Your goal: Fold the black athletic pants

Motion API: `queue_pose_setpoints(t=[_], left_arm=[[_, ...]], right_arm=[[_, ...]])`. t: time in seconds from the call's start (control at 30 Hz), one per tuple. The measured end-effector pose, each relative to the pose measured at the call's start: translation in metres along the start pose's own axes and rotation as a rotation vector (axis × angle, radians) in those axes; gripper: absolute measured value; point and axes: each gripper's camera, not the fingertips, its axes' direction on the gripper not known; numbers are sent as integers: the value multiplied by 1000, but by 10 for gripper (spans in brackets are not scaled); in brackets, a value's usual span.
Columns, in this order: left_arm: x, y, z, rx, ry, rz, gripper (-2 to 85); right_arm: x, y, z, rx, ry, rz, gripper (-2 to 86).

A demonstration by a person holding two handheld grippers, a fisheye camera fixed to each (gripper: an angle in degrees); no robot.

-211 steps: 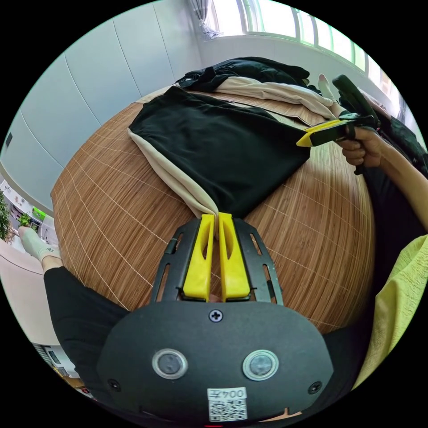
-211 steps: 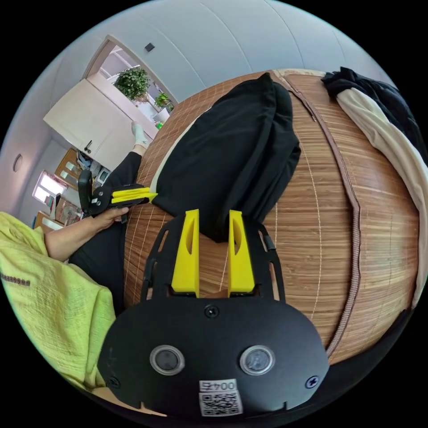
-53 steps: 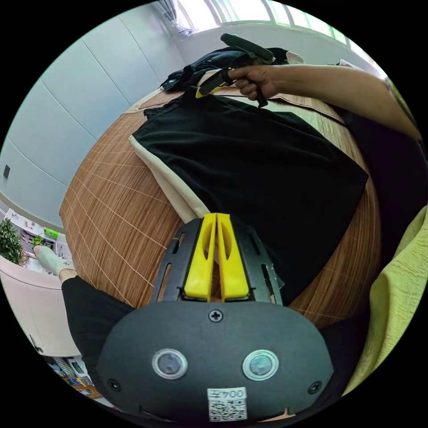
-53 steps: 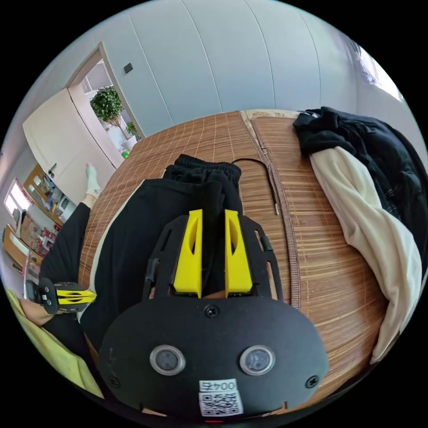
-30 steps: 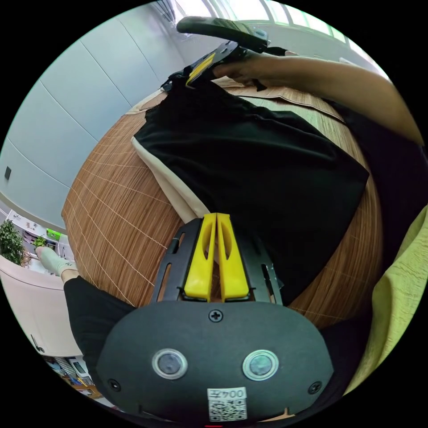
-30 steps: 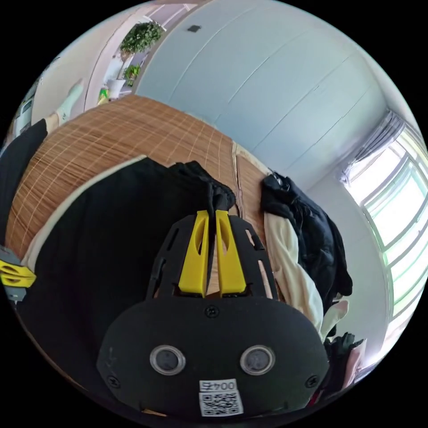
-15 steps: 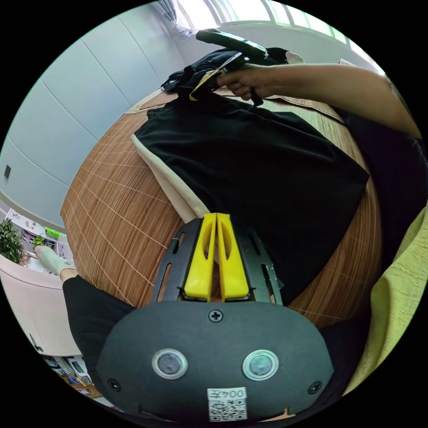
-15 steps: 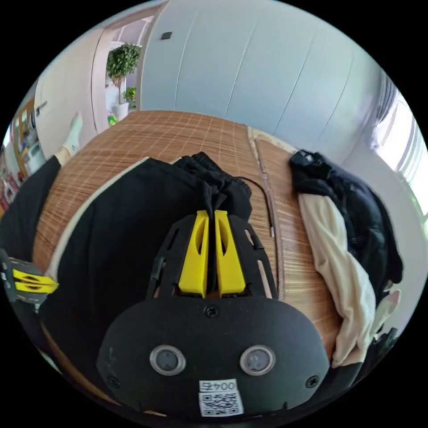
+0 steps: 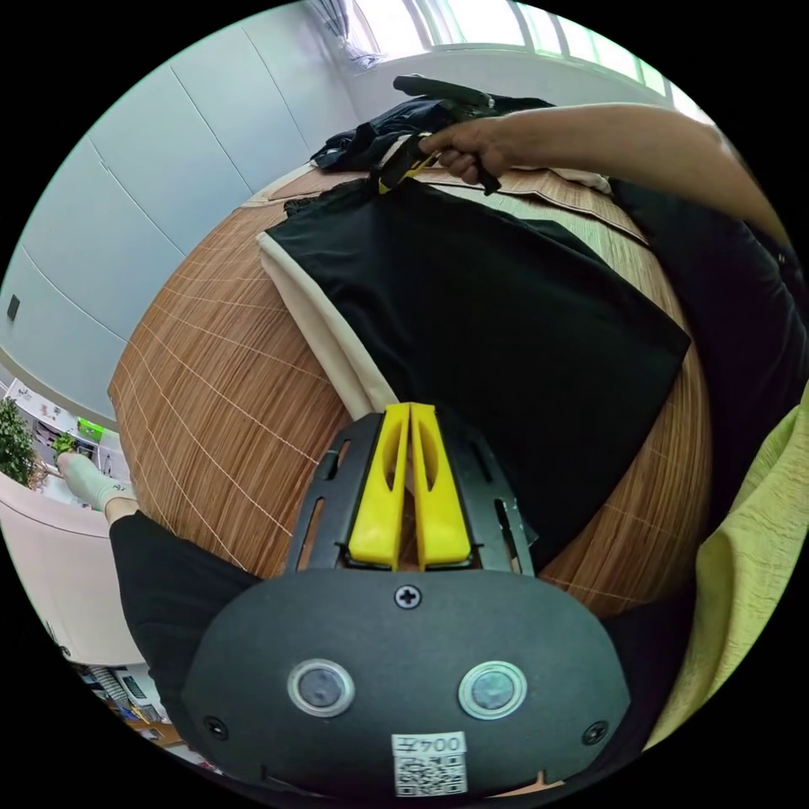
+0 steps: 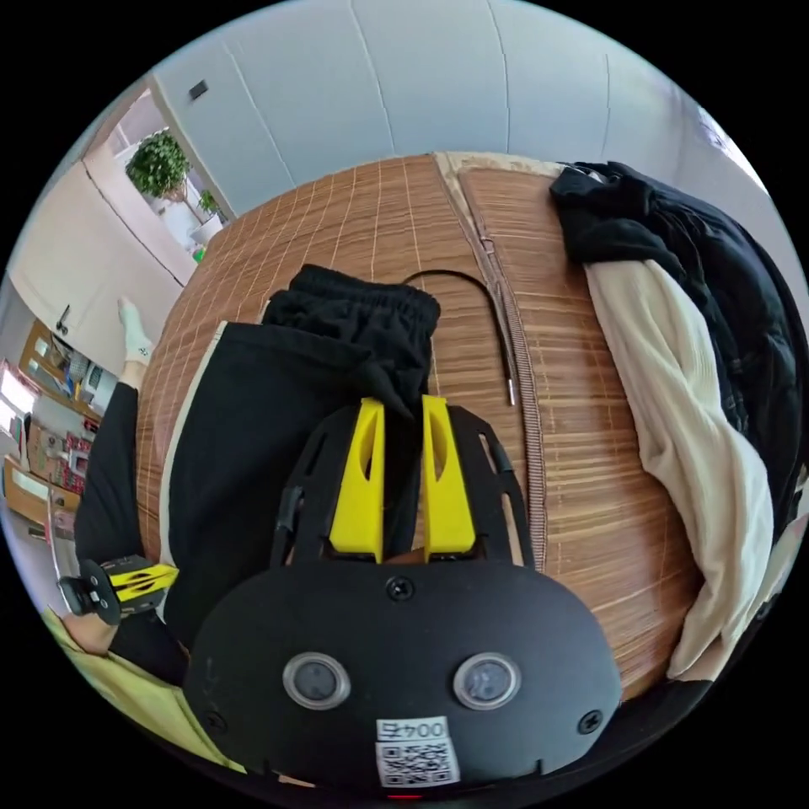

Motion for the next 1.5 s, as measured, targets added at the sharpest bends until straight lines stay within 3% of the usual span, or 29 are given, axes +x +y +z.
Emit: queue_pose_setpoints(t=[0.17, 0.3, 0.47, 0.57, 0.67, 0.8, 0.87, 0.97, 1.13, 1.37, 1.43, 1.5], left_arm=[[-9, -1, -18, 64, -5, -30, 2], [-14, -6, -41, 176, -7, -65, 1], [-19, -36, -5, -34, -114, -49, 1], [-47, -34, 0, -37, -15, -181, 2], [-58, -34, -20, 38, -18, -223, 2], [-53, -65, -41, 165, -91, -119, 1], [-56, -89, -26, 121, -131, -88, 1], [-83, -115, 24, -86, -163, -156, 1], [-127, -99, 8, 66, -1, -308, 2], [-130, -52, -46, 137, 137, -334, 1], [-107, -46, -42, 86, 164, -253, 1], [-95, -44, -25, -19, 68, -227, 1]], right_arm=[[8, 38, -74, 111, -30, 11, 86], [-17, 100, -116, 79, -69, -73, 85], [-58, 191, -113, -55, -133, -74, 89], [-68, 217, -71, -219, -57, -94, 86], [-64, 223, -66, -201, 7, -110, 82], [-60, 225, -78, -127, 19, -126, 84], [-57, 224, -76, -116, 5, -117, 77], [-51, 223, -56, -195, 13, -112, 68], [-42, 226, -50, -176, -1, -137, 57], [-23, 223, -69, -31, 60, -137, 47], [-14, 220, -64, -37, -18, -96, 47], [-9, 216, -60, -38, -102, -73, 51]])
